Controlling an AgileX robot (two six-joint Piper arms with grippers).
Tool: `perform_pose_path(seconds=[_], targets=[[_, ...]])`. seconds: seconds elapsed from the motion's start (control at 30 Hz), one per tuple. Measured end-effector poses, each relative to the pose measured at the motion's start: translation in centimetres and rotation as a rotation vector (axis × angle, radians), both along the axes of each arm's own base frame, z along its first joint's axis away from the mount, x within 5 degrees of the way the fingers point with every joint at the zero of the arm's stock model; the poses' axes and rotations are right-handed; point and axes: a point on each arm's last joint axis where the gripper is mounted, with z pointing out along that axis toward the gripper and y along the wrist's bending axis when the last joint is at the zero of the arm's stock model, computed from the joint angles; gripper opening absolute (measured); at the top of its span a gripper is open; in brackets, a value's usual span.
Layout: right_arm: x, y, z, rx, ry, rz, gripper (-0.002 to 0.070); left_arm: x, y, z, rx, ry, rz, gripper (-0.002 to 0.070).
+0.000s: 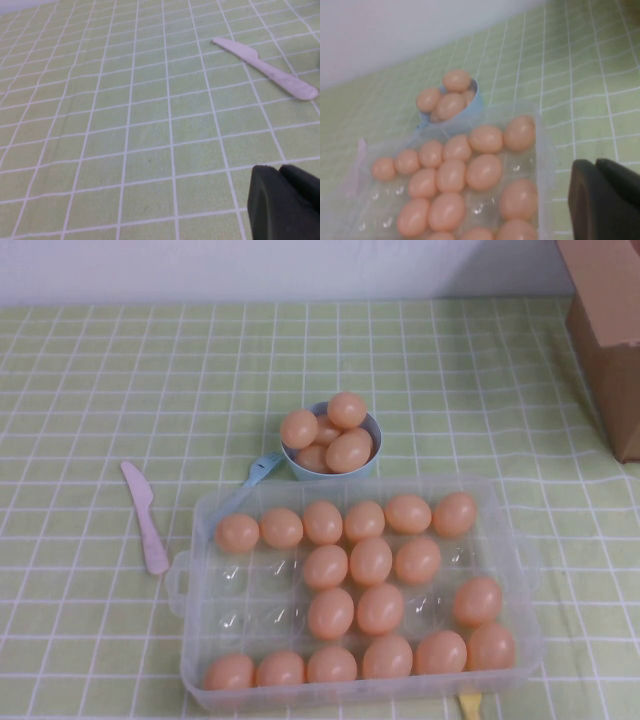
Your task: Take an egg out of the egg box
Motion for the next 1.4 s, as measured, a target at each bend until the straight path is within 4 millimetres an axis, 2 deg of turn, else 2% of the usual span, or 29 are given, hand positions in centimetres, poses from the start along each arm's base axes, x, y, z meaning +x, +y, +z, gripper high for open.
perform_pose_path(seconds=[0.13, 0.23, 0.33, 0.5, 0.6, 0.7, 1.03, 1.3, 1.4], targets=[[2.2, 0.5, 3.9, -0.190, 0.063, 0.116, -0.0017, 0.0, 0.0, 0.0, 0.000, 0.000, 0.000, -0.0005], [4.4, 0.6, 5.7, -0.207, 0.094, 0.149, -0.0017, 0.0, 0.0, 0.0, 0.000, 0.000, 0.000, -0.0005], [6.3, 0.8, 6.4, -0.246, 0.125, 0.190, -0.0017, 0.0, 0.0, 0.0, 0.000, 0.000, 0.000, -0.0005], [9.7, 1.5, 6.9, -0.403, 0.266, 0.417, -0.0017, 0.0, 0.0, 0.0, 0.000, 0.000, 0.000, -0.0005], [11.9, 1.8, 6.9, -0.476, 0.391, 0.541, -0.0017, 0.0, 0.0, 0.0, 0.000, 0.000, 0.000, -0.0005], [14.2, 2.9, 7.2, -0.561, 0.477, 0.627, -0.0017, 0.0, 0.0, 0.0, 0.000, 0.000, 0.000, -0.0005], [19.5, 7.8, 6.4, -0.790, 0.648, 0.686, -0.0017, 0.0, 0.0, 0.0, 0.000, 0.000, 0.000, -0.0005], [22.5, 12.4, 3.8, -0.971, 0.732, 0.818, -0.0017, 0.0, 0.0, 0.0, 0.000, 0.000, 0.000, -0.0005], [23.7, 14.0, 2.8, -0.990, 0.756, 0.852, -0.0017, 0.0, 0.0, 0.0, 0.000, 0.000, 0.000, -0.0005]])
